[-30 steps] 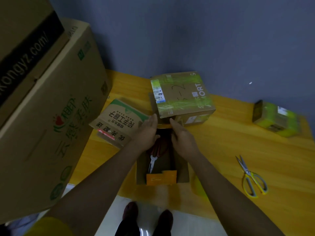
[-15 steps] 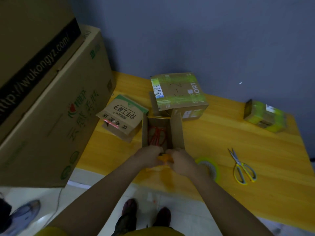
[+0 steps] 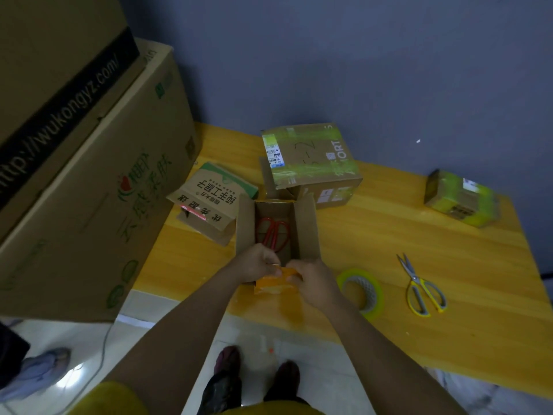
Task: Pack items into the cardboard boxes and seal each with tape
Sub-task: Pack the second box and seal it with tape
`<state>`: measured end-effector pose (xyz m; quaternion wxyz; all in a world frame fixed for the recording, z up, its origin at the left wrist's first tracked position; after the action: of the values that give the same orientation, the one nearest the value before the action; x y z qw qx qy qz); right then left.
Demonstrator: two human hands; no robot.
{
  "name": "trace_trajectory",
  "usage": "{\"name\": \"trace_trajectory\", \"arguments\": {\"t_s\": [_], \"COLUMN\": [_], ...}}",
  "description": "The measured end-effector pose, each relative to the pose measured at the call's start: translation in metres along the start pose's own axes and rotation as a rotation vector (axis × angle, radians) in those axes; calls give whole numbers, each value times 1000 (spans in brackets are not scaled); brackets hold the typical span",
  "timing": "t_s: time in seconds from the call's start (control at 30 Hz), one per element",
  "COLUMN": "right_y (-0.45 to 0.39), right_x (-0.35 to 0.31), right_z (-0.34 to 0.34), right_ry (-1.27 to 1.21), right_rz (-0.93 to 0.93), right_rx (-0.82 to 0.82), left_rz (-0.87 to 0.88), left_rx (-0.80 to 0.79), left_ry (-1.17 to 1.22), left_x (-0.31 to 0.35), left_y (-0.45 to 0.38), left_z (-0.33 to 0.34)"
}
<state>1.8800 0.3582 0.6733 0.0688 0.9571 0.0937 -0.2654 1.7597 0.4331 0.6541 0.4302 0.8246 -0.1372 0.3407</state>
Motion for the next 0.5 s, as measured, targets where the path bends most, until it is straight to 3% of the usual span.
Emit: {"name": "trace_trajectory", "arguments": {"t_s": [0.17,0.3,0.5], "right_y": [2,-6,-14], "right_x": [1,6,6], "right_z": [1,2,3], "right_ry": [1,-57,-34], "right_rz": [7,135,178], "right_rx": [-8,-159,-284], "left_rz": [-24,20,65], "left_rx": [15,77,177], "left_ry": [50,-149,-293], "left_x": [-1,5,10], "left_y": [1,2,9], "left_z": [0,2,3]}}
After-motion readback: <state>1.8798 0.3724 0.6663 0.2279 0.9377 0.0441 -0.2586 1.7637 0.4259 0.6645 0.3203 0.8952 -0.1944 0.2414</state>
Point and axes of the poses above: each hand's wrist, its own y-axis away from the middle knuckle, its own z-axis out of the palm, x = y × z, the point moved 5 cm from there along -y, towards the middle knuckle, and after that the axes turned 13 degrees about -z, right-handed, at the moved point
